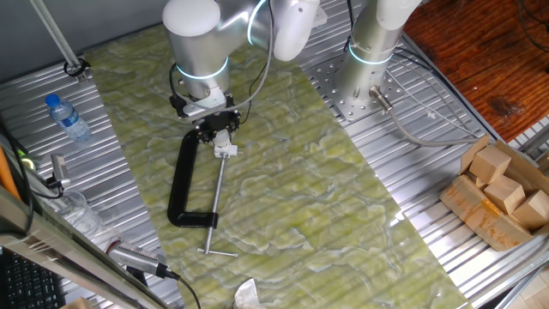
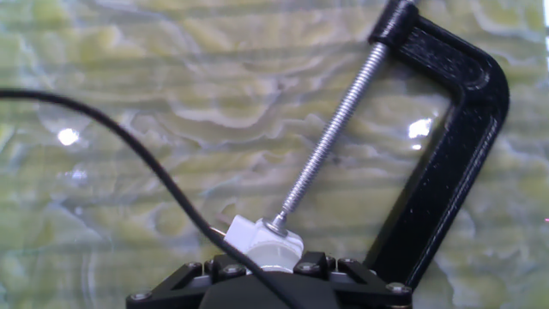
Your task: Take out the light bulb by rotating it
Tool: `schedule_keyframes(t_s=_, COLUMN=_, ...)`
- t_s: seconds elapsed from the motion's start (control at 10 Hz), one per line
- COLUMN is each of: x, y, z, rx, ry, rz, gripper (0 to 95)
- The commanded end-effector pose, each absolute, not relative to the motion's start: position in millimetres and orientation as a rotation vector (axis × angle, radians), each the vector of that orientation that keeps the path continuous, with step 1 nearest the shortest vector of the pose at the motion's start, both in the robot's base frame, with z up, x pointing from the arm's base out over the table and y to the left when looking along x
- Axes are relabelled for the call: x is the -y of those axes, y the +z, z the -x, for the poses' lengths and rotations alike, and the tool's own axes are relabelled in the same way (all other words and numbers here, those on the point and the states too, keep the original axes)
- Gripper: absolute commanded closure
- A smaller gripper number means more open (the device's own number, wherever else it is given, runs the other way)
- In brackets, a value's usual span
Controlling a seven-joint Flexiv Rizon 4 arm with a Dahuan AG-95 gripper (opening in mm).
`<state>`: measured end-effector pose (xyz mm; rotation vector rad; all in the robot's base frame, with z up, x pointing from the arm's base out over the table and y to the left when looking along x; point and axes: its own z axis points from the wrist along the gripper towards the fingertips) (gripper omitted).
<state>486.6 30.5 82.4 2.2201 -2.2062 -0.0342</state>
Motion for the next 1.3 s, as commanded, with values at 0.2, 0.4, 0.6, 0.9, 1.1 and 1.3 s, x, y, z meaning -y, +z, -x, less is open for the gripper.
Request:
schedule_keyframes(t_s=0.2, x=-30.7, y=83.1, z=-485.6, rx=2.095, ry=-0.033, rz=-2.325, gripper=95.0)
schedule_keyframes(t_s=0.4, x=-30.6, y=83.0, z=-485.5, rx=2.015, ry=-0.028, rz=-2.396, gripper=95.0)
schedule_keyframes(t_s=0.6, x=-30.6, y=83.1, z=-485.5, rx=2.01, ry=-0.028, rz=-2.4, gripper=95.0)
schedule_keyframes(t_s=0.9, x=-30.8, y=84.8, z=-485.3, rx=2.014, ry=-0.027, rz=-2.394, gripper=95.0)
schedule_keyframes(t_s=1.1, x=-30.9, y=85.9, z=-485.2, rx=2.014, ry=-0.023, rz=-2.395, gripper=95.0)
schedule_keyframes(t_s=1.3, x=-30.9, y=85.9, z=-485.2, rx=2.014, ry=-0.022, rz=-2.395, gripper=76.0)
